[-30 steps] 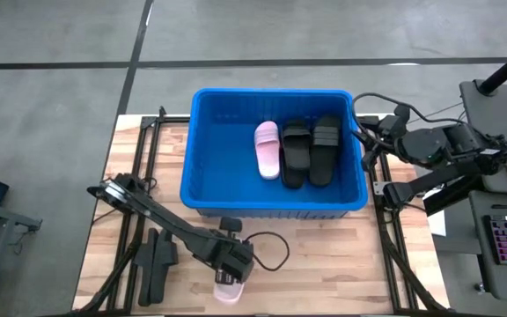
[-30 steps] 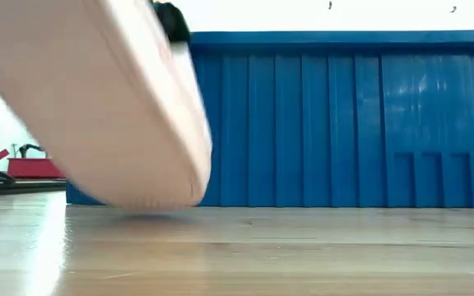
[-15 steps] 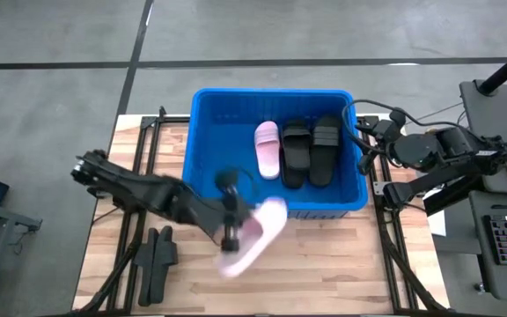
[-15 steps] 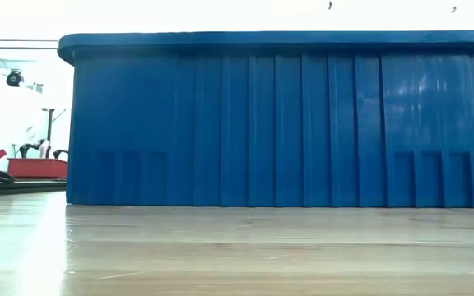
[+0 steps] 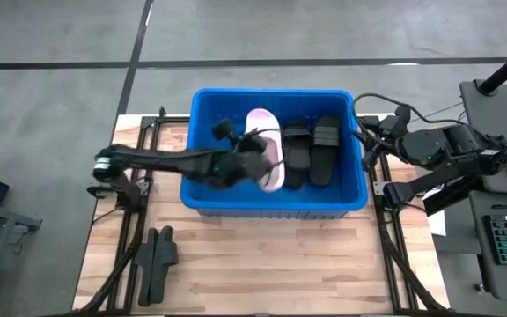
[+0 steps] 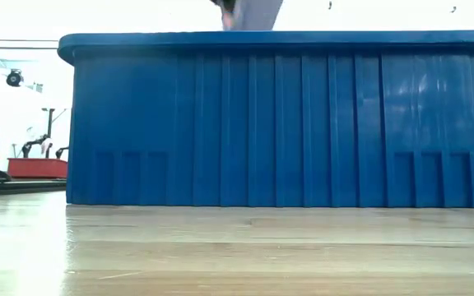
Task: Pick and place slides into bin
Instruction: Put the pink slipper into the blue bin
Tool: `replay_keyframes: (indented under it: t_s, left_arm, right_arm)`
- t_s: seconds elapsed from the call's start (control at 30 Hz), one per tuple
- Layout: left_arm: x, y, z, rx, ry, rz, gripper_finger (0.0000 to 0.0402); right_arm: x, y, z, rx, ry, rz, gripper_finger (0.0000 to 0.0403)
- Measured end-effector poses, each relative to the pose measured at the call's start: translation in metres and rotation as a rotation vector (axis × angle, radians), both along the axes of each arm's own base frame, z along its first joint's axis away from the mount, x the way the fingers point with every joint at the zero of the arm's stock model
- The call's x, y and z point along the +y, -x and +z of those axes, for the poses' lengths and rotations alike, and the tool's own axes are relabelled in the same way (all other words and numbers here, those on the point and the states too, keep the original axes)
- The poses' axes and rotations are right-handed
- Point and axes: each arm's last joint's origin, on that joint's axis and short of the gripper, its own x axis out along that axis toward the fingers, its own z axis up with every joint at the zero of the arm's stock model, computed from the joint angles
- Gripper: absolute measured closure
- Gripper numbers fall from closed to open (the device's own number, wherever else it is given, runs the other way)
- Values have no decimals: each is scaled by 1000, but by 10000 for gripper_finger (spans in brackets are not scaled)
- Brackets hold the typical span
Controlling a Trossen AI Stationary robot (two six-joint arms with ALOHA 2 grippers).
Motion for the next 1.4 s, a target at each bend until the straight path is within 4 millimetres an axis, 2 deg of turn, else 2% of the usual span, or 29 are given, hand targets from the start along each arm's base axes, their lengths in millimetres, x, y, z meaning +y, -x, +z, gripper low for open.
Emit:
replay_keyframes:
  t_s: [0.13,0.33,0.43,0.53,0.77,0.87,1.4]
  left_arm:
    - [40,-23,-34,132,2,72,401]
    - [95,-46,-86,325,136,-4,401]
    - [115,-51,-106,411,161,-13,401]
    - [128,-54,-118,476,149,-17,401]
    - [138,-68,-116,515,36,-135,402]
    - [141,-72,-120,540,-9,-134,402]
    - [146,-66,-144,574,46,-148,402]
  right_arm:
    - [-1,5,3,-19,-4,0,271]
    - [-3,12,7,-45,-5,3,271]
    - [-4,16,8,-53,-3,5,271]
    - [-5,20,9,-59,2,9,271]
    - [-6,28,10,-66,15,17,271]
    - [-7,31,11,-64,25,23,271]
    - [-9,42,12,-69,41,56,271]
